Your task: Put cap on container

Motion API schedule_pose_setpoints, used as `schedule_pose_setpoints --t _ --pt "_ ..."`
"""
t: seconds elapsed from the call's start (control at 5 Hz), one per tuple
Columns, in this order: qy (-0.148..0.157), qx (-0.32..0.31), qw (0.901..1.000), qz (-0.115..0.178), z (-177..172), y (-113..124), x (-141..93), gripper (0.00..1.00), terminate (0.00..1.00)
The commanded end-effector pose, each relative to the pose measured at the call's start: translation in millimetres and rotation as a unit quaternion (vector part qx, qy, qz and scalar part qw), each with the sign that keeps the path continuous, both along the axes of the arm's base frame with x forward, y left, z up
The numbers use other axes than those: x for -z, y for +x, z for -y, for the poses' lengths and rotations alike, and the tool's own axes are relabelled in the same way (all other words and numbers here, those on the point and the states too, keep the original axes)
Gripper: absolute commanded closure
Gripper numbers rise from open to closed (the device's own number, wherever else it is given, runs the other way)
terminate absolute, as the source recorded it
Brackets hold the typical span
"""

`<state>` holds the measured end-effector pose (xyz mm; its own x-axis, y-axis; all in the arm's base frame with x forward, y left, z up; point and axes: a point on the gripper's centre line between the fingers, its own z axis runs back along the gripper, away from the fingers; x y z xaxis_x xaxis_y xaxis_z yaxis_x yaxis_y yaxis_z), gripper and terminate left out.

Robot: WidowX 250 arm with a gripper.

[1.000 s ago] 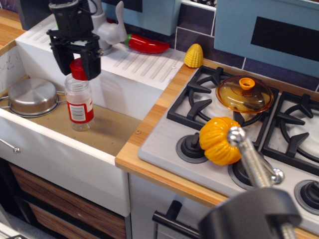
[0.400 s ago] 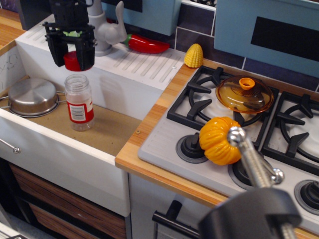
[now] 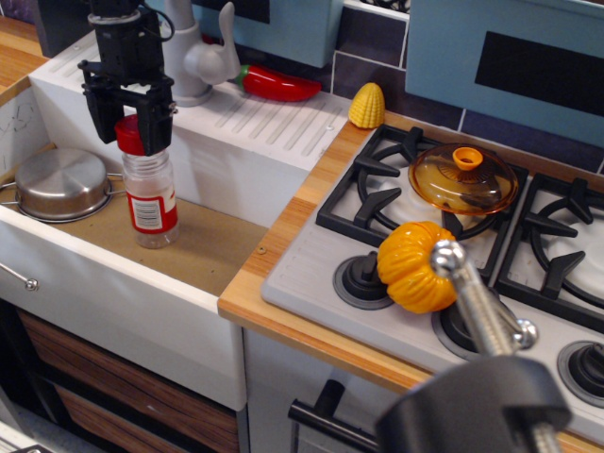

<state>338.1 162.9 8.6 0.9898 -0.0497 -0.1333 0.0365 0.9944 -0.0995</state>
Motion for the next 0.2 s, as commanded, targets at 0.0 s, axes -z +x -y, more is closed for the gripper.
schedule_pose_setpoints --t 0.0 --pt "0.033 0.001 0.9984 0.045 -8.5 5.6 -15.7 1.00 1.00"
